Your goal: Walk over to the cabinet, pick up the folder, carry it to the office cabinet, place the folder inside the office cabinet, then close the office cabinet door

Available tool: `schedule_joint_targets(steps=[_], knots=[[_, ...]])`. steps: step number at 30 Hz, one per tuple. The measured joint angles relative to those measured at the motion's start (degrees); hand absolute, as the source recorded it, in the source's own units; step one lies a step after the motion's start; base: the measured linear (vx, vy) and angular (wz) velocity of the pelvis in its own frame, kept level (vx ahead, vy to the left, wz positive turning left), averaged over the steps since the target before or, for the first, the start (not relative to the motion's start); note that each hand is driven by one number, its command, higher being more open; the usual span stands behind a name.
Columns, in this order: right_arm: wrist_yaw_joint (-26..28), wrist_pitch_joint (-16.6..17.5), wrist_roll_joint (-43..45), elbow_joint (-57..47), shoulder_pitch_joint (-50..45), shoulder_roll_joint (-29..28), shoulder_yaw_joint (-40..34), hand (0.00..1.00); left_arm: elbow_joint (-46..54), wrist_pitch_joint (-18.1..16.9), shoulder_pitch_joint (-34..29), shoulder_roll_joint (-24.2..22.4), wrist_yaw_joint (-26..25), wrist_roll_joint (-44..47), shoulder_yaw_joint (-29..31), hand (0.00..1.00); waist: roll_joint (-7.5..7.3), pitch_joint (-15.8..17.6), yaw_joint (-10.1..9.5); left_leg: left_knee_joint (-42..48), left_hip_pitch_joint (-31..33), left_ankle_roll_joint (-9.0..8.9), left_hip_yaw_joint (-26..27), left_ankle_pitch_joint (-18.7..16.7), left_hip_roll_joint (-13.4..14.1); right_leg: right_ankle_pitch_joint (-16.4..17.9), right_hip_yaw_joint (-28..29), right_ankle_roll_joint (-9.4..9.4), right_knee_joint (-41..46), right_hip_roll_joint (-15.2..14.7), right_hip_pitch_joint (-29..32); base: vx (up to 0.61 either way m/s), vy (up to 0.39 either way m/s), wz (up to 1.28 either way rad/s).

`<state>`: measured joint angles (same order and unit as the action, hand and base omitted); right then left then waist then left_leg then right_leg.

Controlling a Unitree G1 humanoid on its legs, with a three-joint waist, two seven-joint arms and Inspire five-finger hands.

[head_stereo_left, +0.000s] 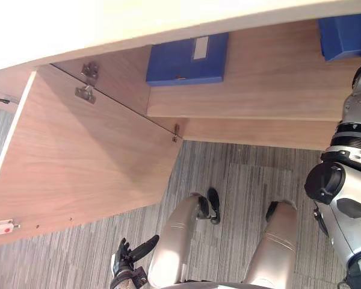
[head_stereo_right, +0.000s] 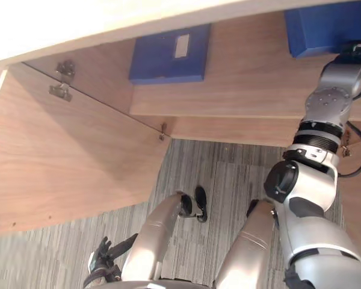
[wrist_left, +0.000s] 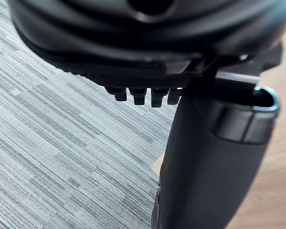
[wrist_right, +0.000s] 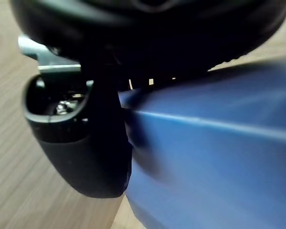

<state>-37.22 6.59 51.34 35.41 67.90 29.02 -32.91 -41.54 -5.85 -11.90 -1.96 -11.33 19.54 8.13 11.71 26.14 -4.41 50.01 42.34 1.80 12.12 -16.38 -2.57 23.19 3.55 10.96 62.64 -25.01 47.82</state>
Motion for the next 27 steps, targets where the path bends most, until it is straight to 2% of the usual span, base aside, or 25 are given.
schedule_joint_targets(steps=[2,3,11,22,27], knots=[[-0.47,-0.90,-0.13,0.05,0.03,0.58,0.31,0.00,-0.30,-0.02,0.01,0.06,-0.40,0.19,-0.04,1.00,-0.08,0.09,0.22,0.33,0.79,0.00,-0.02,0.01,0.02,0.26,0.16,-0.19,0.64,-0.03,1.01,0.00,-0.041,0.03],[-0.53,-1.42,-0.49,0.07,0.17,0.61,0.53,1.00,-0.31,-0.07,0.10,0.24,-0.76,0.16,-0.43,1.00,-0.02,0.46,0.34,0.34,0.97,-0.04,0.02,0.06,0.02,0.31,0.29,-0.26,0.88,0.01,1.34,0.02,-0.035,0.00],[-0.45,-2.66,-4.06,4.07,0.18,1.06,4.67,1.00,-0.91,-0.37,0.96,1.11,-1.31,0.06,-1.13,1.00,-0.57,1.50,1.71,0.46,2.76,-0.09,0.19,0.25,0.05,0.40,0.87,-0.23,1.56,0.18,3.60,0.03,-0.040,0.01],[6.44,-6.08,-8.79,9.74,-1.19,1.33,11.66,1.00,-1.48,-0.33,2.20,2.48,-1.26,0.05,-2.33,1.00,-1.06,1.76,2.66,0.07,0.83,-0.20,0.15,0.18,0.60,0.13,0.37,0.00,0.30,0.50,1.32,0.02,-0.019,-0.03],[9.51,-8.24,-13.41,12.09,-2.58,0.92,13.97,1.00,-1.30,-0.32,2.27,3.19,-1.10,0.08,-2.34,1.00,-2.12,1.49,3.16,-0.11,-0.02,-0.24,0.07,0.16,0.81,-0.04,0.11,-0.11,-0.10,0.75,0.29,0.01,-0.007,-0.02]])
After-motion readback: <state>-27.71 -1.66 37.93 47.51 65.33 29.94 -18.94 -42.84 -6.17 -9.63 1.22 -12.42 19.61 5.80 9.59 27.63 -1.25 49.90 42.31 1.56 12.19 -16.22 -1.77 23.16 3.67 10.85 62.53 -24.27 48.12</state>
